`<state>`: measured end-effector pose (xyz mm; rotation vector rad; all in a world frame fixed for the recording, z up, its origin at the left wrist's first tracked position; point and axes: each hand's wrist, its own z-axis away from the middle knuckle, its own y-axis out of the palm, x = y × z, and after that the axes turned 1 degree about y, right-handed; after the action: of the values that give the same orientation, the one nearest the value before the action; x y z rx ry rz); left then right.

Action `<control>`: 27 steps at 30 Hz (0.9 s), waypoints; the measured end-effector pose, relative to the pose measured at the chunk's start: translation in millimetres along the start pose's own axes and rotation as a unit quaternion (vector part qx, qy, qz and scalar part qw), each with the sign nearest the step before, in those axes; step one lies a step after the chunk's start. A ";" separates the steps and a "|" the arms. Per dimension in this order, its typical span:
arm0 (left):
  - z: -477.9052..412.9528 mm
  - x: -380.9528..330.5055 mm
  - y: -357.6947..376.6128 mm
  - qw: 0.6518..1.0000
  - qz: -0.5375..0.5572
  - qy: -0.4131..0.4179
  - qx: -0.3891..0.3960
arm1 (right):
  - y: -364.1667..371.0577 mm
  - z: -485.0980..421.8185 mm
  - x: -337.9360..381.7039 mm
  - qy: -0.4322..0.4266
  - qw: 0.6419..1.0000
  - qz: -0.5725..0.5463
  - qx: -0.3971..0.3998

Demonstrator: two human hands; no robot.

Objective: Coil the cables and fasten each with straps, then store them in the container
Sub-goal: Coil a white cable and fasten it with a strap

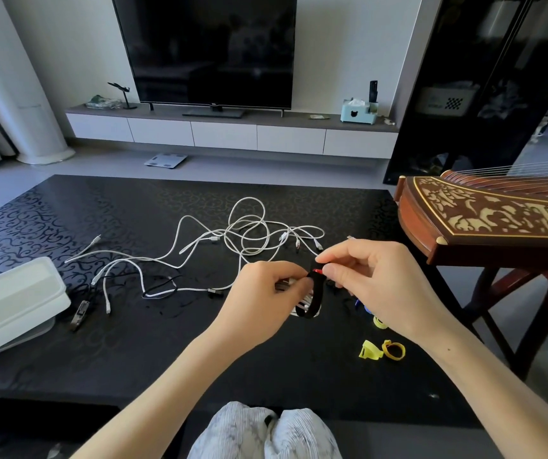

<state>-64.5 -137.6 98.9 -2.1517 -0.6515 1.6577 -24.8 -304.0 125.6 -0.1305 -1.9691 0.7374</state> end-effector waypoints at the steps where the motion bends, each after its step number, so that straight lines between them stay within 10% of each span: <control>1: 0.4 -0.2 -0.3 1.000 0.003 0.008 -0.001 | 0.7 -0.6 0.0 0.000 1.000 -0.001 -0.001; 27: 10.8 3.8 -10.8 0.994 0.104 0.026 0.021 | -2.7 -14.2 18.4 0.011 0.990 -0.102 -0.101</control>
<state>-75.7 -126.5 98.8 -2.2886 -0.3854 1.6947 -21.7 -292.8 145.9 -0.0563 -1.9976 0.4027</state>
